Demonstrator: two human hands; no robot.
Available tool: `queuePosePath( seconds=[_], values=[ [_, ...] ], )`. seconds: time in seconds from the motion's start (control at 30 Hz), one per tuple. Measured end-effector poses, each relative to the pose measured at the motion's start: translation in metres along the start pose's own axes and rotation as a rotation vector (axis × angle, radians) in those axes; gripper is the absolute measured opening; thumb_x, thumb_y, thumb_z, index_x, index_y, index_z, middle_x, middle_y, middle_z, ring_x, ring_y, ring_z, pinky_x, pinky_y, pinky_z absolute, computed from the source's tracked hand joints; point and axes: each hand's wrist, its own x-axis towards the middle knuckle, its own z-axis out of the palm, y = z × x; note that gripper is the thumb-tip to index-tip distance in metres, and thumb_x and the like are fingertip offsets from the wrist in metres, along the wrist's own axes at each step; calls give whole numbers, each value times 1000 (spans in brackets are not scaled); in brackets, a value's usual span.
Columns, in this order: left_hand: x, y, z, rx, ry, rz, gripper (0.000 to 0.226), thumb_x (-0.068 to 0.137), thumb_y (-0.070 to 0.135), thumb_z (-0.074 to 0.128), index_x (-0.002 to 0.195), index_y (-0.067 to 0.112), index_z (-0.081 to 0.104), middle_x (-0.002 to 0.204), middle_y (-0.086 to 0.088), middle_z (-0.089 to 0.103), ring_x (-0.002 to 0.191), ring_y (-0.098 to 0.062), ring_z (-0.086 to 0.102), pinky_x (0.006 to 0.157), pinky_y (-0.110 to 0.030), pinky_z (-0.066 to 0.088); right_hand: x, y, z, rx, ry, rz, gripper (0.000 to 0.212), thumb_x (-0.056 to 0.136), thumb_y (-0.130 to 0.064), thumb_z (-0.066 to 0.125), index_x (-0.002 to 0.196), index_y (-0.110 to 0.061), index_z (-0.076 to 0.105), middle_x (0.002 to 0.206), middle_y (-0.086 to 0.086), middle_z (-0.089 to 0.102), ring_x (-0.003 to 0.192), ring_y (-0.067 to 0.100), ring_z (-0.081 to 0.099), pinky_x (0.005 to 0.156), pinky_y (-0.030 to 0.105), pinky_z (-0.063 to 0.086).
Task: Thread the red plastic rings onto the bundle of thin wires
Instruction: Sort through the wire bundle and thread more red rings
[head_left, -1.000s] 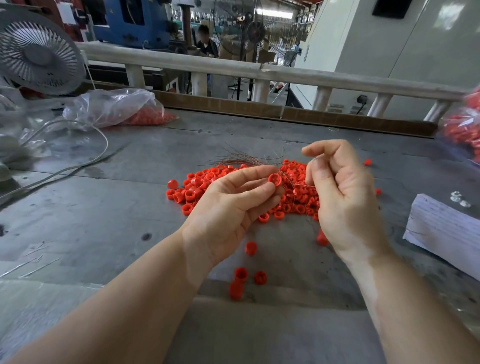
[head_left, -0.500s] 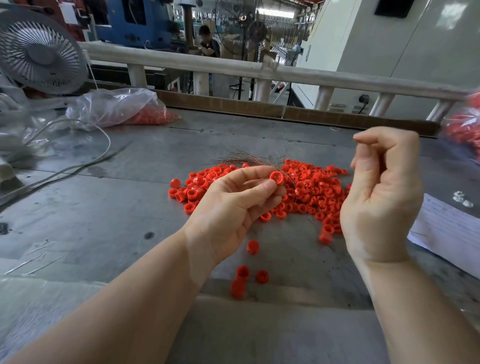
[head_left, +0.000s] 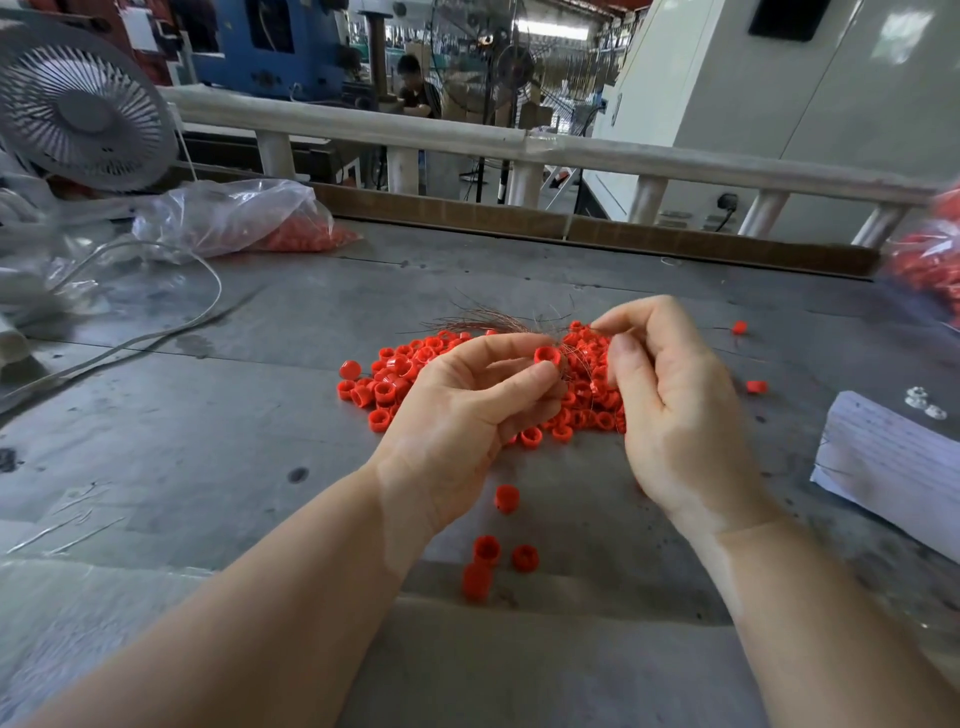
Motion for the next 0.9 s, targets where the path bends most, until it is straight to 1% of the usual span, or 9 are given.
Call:
queuePosePath(
  seconds=[0.07, 0.13, 0.17, 0.23, 0.33, 0.43, 0.53, 0.7, 0.9],
  values=[
    [-1, 0, 0, -10, 0, 3, 22, 63, 5, 64, 85, 7, 64, 68, -2, 68, 61, -9, 66, 61, -17, 55, 0, -1, 1, 44, -63, 36, 15, 96, -11, 42, 97, -20, 54, 72, -9, 57, 71, 6, 55, 67, 19, 43],
    [-1, 1, 0, -18, 0, 12, 25, 63, 4, 64, 88, 7, 63, 71, -3, 69, 63, -9, 66, 62, -18, 55, 0, -3, 1, 80, -106, 60, 15, 95, -5, 47, 96, -17, 55, 79, -10, 65, 79, -1, 60, 72, 8, 40],
    [-1, 1, -1, -19, 4, 16, 27, 63, 4, 64, 90, 7, 64, 73, -4, 69, 64, -10, 66, 63, -18, 55, 0, -3, 2, 101, -114, 68, 14, 94, -4, 50, 95, -16, 56, 80, -10, 67, 81, -3, 61, 73, 6, 40],
    [-1, 2, -1, -15, 17, 24, 30, 63, 2, 64, 93, 6, 65, 75, -4, 70, 66, -9, 67, 63, -17, 55, -1, -4, 3, 145, -116, 83, 12, 92, -4, 54, 90, -15, 58, 79, -9, 68, 81, -2, 62, 75, 8, 40],
    [-1, 2, 0, -36, 17, 25, 29, 64, 0, 63, 92, 6, 66, 74, -3, 71, 68, -9, 68, 64, -17, 55, 0, -3, 4, 165, -102, 110, 18, 90, -5, 58, 85, -22, 59, 78, -10, 65, 77, -1, 60, 73, 10, 42],
    [0, 3, 1, -102, -1, -11, 28, 65, 3, 62, 92, 7, 68, 81, -5, 73, 76, -10, 70, 70, -16, 55, 1, -3, 4, 149, -61, 125, 19, 89, -5, 60, 83, -23, 61, 76, -13, 62, 71, -2, 57, 70, 10, 41],
    [0, 4, 3, -162, -10, -41, 27, 66, 3, 60, 92, 6, 69, 86, -8, 73, 81, -12, 70, 72, -17, 55, 2, -3, 2, 145, -26, 132, 21, 89, -5, 60, 82, -26, 61, 76, -13, 62, 71, -2, 57, 70, 11, 43],
    [-1, 3, 1, -140, -25, -51, 22, 65, 2, 62, 81, 11, 73, 85, -7, 72, 80, -14, 70, 70, -21, 57, 2, -6, 0, 184, 0, 141, 21, 88, -5, 61, 81, -24, 62, 73, -12, 63, 70, 0, 58, 71, 19, 47],
    [0, 3, -1, -179, -16, -61, 21, 62, -1, 63, 77, 10, 73, 81, -8, 72, 77, -14, 71, 65, -20, 56, 3, -10, -1, 254, -16, 158, 24, 87, -1, 61, 78, -23, 63, 69, -13, 63, 69, -3, 58, 68, 12, 45]
  ],
)
